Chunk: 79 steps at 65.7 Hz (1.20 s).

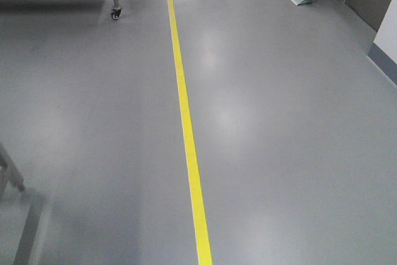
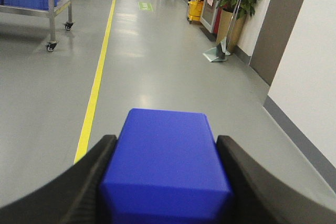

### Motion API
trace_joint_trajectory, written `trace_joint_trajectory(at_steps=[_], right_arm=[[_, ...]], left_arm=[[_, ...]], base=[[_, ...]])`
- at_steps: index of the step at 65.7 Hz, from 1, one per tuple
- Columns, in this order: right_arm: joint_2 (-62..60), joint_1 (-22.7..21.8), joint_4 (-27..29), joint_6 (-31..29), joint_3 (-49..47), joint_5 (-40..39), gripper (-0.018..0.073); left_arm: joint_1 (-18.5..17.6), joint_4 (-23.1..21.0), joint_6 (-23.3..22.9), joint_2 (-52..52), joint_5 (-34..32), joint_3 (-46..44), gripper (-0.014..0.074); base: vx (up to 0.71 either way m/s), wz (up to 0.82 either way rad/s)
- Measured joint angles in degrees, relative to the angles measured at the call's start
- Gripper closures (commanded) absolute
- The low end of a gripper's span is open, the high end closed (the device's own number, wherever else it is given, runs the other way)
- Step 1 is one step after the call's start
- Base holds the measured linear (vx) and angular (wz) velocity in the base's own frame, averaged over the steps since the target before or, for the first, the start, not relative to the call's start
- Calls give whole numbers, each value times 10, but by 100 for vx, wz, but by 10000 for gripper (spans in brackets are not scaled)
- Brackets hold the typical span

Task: Pour parts from conveyor to right shelf
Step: 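Drive along the yellow floor line toward the bin shelves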

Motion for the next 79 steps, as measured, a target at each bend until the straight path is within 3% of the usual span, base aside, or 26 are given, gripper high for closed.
trace_joint_trajectory(at_steps=[35, 79], right_arm=[[0, 0, 0, 0, 0, 0, 564], [0, 0, 0, 0, 0, 0, 564]], left_arm=[[0, 0, 0, 0, 0, 0, 603], [0, 0, 0, 0, 0, 0, 603]], base=[[75, -2], [72, 33]])
